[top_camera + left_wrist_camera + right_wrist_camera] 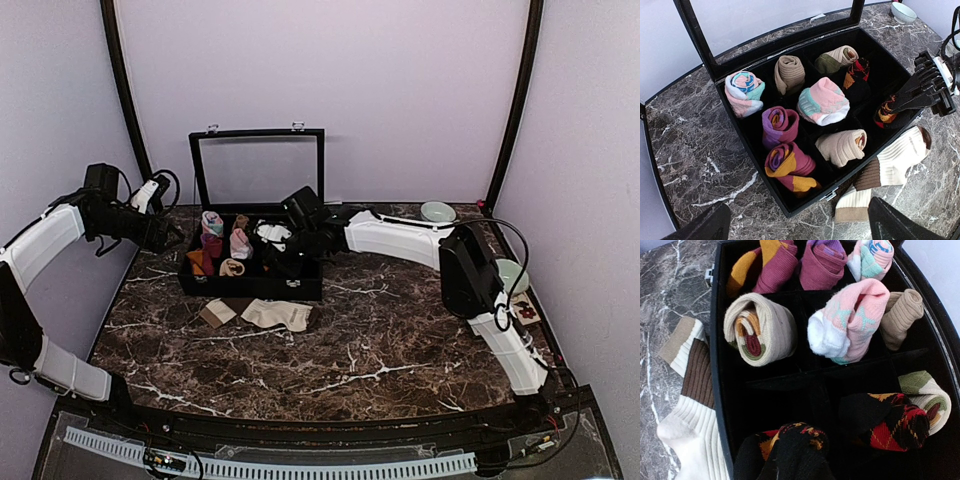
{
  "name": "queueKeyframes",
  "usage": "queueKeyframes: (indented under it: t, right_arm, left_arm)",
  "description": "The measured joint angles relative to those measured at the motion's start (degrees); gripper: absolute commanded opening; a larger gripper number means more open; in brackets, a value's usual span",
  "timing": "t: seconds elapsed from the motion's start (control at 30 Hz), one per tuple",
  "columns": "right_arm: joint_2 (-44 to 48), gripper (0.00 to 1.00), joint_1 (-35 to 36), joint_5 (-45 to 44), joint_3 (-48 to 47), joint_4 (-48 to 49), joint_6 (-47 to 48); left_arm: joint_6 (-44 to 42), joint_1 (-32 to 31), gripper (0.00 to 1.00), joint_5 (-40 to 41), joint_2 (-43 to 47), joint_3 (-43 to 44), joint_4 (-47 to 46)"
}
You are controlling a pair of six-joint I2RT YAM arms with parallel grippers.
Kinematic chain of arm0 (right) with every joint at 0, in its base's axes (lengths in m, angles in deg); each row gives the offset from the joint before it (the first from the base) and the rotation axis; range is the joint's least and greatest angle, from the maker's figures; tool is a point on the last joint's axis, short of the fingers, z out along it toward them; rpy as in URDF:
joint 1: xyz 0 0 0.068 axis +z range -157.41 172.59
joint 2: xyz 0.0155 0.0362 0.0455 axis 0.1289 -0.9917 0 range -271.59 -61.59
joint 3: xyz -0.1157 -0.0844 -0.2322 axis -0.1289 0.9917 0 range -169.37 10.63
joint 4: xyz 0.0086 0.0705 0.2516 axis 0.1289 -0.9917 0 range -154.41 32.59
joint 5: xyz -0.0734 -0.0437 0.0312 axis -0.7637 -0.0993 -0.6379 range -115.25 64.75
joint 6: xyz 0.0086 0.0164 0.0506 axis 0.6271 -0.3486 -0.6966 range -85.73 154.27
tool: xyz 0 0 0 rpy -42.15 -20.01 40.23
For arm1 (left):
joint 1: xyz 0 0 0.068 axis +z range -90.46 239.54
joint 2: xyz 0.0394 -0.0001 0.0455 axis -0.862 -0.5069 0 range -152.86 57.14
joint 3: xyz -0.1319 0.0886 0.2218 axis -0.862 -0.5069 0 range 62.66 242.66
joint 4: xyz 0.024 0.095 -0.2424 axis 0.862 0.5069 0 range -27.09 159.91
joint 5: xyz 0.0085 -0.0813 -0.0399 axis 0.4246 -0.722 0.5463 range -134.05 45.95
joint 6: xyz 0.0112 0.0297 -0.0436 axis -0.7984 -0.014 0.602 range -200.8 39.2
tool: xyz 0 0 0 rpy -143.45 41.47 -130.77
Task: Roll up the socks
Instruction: Place the sock in the storage box.
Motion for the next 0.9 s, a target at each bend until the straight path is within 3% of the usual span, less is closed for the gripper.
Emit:
queueKeyframes:
  t: [0.33,0.47,0.63,0.77,0.9]
  right_arm:
    - [-1.8,0.03,0.4,-4.7,1.5,4.4,-0.2]
    - [-3.3,0.2,0.4,-4.9,0.7,4.5,-0.2]
    - [-3.3,0.51,0.1,-6.1,0.7,5.4,-0.3]
    - [-2.7,0.63,-0.1,-8.1,1.0,6.7,-0.1]
    - [-1.2,0.64,0.0,-8.7,1.9,6.3,-0.2]
  left_arm:
    - [0.0,0.0,0.99,0.0,0.0,0.2,-0.2]
    - [0.0,0.0,0.99,0.0,0.0,0.2,-0.2]
    - [0.0,0.0,0.99,0.3,0.0,0.2,-0.4]
    - [0.3,0.0,0.99,0.4,0.0,0.2,-0.5]
    - [0.4,0.0,0.99,0.6,0.0,0.2,-0.5]
